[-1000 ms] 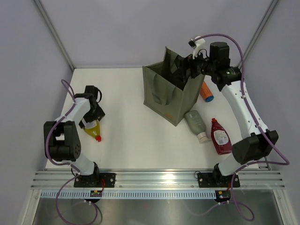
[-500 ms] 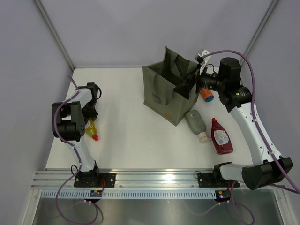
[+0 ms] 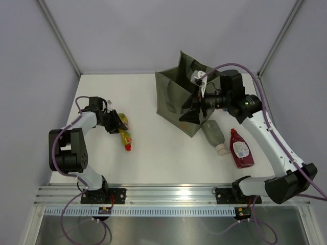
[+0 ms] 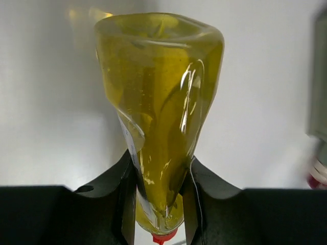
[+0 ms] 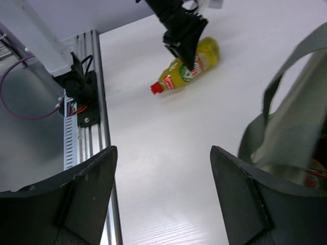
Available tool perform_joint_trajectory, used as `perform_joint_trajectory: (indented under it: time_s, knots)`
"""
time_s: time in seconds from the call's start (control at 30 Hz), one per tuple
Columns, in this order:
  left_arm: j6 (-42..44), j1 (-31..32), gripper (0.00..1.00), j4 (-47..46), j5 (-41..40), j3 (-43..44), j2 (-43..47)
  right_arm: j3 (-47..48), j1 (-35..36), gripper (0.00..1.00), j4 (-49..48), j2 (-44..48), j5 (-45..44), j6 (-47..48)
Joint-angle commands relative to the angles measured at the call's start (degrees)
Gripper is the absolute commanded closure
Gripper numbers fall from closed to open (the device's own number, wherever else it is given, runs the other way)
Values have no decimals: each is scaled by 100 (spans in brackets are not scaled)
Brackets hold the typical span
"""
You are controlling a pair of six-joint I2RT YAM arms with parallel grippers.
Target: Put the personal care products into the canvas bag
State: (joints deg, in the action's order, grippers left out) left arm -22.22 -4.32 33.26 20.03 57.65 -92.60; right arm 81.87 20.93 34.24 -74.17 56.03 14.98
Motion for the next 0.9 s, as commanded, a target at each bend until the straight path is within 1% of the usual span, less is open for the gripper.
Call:
perform_joint_trajectory:
  time_s: [0.0,0.03,0.07,0.13,0.2,0.23,0.3,0.33,0.37,0.43,0.47,0.5,0.53,0.57,0.63,0.67,0.7,0.77,0.8,0.87]
  knots:
    - [-326,167,100,-1451,2914,-420,206,-38,788,25,488,-220,-659,146]
    - [-371,194,100,-1593,3058,-499,224,-109,990,25,365,-342,-864,41]
    - [-397,238,100,-1820,3233,-596,251,-196,1366,26,251,-387,-1031,-221]
    - [-529,361,100,-2076,3654,-702,390,-504,1667,25,-195,-518,-1549,-660]
    - [-608,396,100,-2332,3876,-825,523,-742,1993,22,-435,-616,-1954,-838]
    - [-669,405,100,-2419,3981,-878,671,-786,2072,18,-644,-720,-2095,-935]
    - [-932,537,100,-2805,4218,-1070,821,-812,2204,14,-822,-861,-2184,-1260]
    - [-1064,537,100,-2964,4298,-1158,892,-830,2240,5,-1005,-993,-2132,-1452]
    - [-1187,537,100,-3322,4386,-1246,1075,-882,2258,2,-1111,-1055,-1975,-1463]
    - [-1618,537,100,-3789,4570,-1519,1269,-944,2337,1,-1514,-1204,-1797,-2048]
    - [-1767,537,100,-4261,4623,-1615,1479,-944,2354,1,-1586,-1266,-1667,-2165]
    - [-2108,537,100,-4501,4711,-1773,1568,-883,2354,1,-1630,-1336,-1579,-2271]
    - [-2259,537,100,-4686,4738,-1827,1656,-822,2354,0,-1648,-1450,-1552,-2507]
    - [-2400,537,100,-5062,4773,-1871,1822,-734,2354,0,-1701,-1477,-1725,-2692]
    - [-2699,528,100,-5267,4747,-1924,1955,-585,2354,0,-1780,-1495,-2146,-3121]
    - [-2770,528,100,-5442,4738,-1933,2008,-549,2354,0,-1833,-1469,-2436,-3333]
    - [-2979,528,100,-5574,4712,-1933,2104,-462,2354,1,-1833,-1460,-3005,-3492]
    - [-3226,528,100,-5968,4712,-1933,2184,-400,2346,1,-1877,-1407,-3491,-3704]
    - [-3471,528,100,-6110,4694,-1924,2263,-408,2354,0,-1981,-1372,-3615,-3739]
    - [-3614,528,100,-6278,4685,-1802,2334,-434,2328,0,-2114,-1276,-3774,-3863]
